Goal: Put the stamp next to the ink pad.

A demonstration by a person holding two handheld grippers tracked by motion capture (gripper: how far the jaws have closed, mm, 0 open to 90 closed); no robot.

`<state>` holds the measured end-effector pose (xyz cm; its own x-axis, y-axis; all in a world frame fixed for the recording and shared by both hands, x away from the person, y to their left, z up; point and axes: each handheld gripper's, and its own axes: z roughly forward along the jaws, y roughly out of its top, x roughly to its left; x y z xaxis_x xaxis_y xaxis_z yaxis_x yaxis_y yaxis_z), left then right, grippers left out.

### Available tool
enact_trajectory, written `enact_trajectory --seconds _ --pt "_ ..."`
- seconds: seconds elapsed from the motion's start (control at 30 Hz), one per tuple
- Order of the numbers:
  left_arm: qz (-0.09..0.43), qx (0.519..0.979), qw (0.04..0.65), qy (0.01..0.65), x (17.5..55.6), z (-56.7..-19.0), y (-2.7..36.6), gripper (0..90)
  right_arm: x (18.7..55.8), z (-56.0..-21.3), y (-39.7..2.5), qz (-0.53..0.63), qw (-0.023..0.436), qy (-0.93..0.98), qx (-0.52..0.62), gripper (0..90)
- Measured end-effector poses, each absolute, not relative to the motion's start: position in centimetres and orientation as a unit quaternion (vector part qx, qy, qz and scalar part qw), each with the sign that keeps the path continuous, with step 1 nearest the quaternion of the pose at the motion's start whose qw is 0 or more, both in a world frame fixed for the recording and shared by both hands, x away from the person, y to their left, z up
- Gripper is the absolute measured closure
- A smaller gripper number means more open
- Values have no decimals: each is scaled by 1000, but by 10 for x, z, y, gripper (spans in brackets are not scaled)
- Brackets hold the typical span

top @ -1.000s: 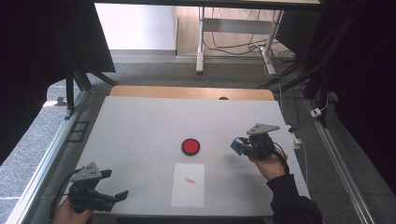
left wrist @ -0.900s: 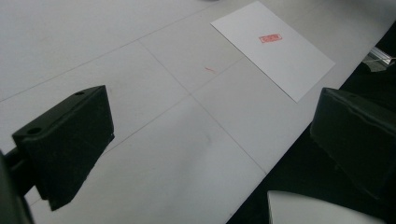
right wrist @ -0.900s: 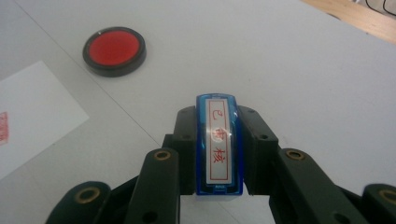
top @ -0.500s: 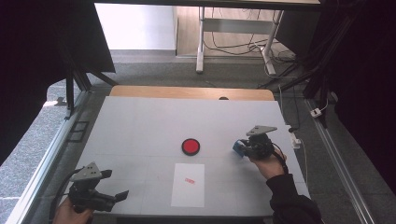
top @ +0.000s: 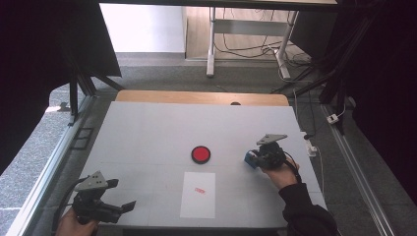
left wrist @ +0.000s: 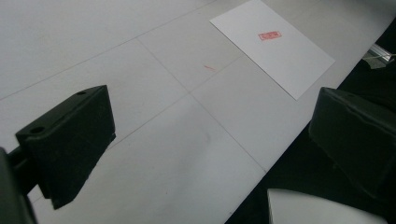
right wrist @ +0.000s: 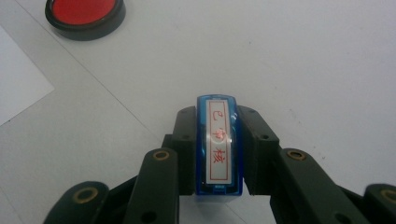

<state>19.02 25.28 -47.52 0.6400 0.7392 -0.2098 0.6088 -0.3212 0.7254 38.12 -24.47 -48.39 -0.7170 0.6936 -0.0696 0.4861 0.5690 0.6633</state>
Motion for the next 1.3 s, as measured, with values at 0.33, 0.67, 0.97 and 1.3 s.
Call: enact_trajectory --seconds 0.33,0.67,0.97,1.3 --pt "80 809 406 418 190 -475 253 6 381 -481 -247 327 165 864 346 641" --pt "80 806 407 423 191 -475 254 6 373 -471 -240 342 179 861 332 553" --pt "79 806 407 422 191 -475 254 7 367 -464 -234 358 160 858 331 444" --pt "78 807 406 422 191 -475 254 8 359 -461 -229 371 144 855 334 304"
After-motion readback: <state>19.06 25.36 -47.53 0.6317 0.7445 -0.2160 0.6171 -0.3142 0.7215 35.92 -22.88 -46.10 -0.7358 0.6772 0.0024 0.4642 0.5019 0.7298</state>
